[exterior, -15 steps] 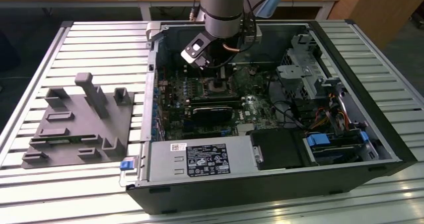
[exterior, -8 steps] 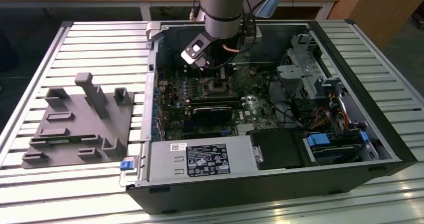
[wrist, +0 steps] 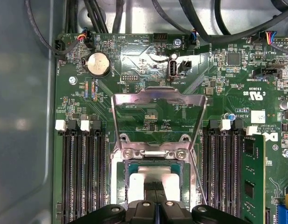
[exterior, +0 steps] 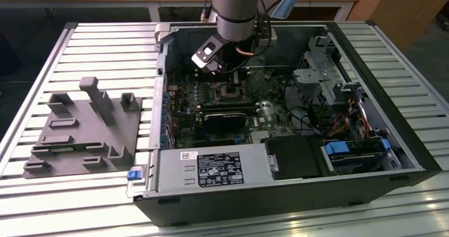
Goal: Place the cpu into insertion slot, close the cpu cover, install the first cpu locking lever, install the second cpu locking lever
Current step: 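Place the cpu into insertion slot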
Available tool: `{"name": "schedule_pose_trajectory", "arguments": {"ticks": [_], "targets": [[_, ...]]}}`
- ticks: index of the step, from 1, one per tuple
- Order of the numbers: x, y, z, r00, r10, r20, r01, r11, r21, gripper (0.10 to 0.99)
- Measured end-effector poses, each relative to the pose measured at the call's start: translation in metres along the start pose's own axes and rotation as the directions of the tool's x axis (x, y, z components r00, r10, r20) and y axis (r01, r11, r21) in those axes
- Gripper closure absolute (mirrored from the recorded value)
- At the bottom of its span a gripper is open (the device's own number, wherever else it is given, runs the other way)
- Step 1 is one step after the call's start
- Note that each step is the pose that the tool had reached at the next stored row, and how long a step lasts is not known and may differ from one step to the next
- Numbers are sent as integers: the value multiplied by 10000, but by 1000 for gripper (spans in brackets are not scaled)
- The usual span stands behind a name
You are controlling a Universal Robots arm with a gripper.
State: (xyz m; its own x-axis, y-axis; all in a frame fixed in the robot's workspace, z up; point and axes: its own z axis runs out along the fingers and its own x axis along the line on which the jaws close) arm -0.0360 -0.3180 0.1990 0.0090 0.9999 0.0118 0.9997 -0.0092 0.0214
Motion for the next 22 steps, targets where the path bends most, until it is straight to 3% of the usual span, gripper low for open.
{"name": "schedule_pose_trajectory", "arguments": {"ticks": [7,18,22], "targets": [[1,2,-75,10000,0,-3,0,10000,-2,980],[5,8,-371,10000,0,-1,0,10000,-1,980],[5,9,-415,10000,-1,-2,1,10000,-2,980]]}}
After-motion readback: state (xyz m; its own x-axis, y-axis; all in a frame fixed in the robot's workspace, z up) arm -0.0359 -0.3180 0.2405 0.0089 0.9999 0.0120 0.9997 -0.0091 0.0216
